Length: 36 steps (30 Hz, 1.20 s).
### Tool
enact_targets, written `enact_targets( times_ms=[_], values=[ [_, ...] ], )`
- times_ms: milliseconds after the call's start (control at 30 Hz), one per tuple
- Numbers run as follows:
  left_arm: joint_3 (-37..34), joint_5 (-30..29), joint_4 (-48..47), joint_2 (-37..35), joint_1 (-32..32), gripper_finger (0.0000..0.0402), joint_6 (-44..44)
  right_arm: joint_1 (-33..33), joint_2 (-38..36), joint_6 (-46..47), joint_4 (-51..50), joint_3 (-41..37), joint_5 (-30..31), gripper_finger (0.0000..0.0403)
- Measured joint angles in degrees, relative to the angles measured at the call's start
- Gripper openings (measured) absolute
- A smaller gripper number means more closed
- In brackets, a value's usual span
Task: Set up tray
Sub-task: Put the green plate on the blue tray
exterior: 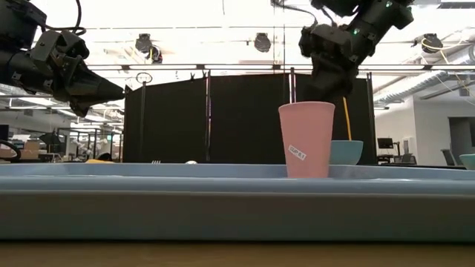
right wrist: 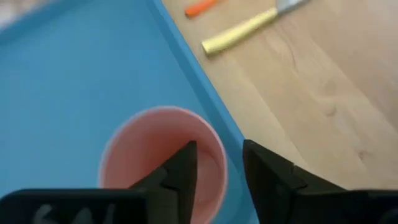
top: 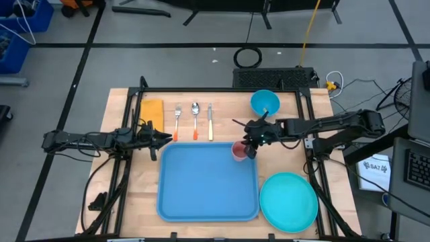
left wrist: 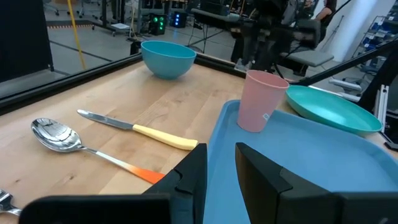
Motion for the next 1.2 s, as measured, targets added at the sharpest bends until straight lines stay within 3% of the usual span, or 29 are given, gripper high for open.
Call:
enact_targets(
  times_ms=[167,500,667,933,1200],
  values=[
    [0.0,0.04,-0.11,0.02,0.0,0.0088,0.07,0.19,-5.23,1.28,-1.47,0.04,-0.47,0.014],
    [0.0,0.33,-0.05,0.02,-0.04,0.0088,0.17,8.18,-14.52,21.66,-29.99,0.65,-9.57,0.0118],
    [0.0,0.33,-0.05,0.02,-0.04,0.0088,0.17,14.68,-14.48,23.84,-37.21,-1.2,-11.43,0.011],
    [0.0,0.31,-0.02,0.0,-0.09,0.0088,0.15,21.32,-14.42,32.77,-35.93,-10.84,-16.49,0.0131],
    [0.0,0.31,0.0,0.02,-0.07,0.0088,0.14,25.13,-14.46,36.87,-31.39,-16.8,-16.77,0.0138]
  ],
)
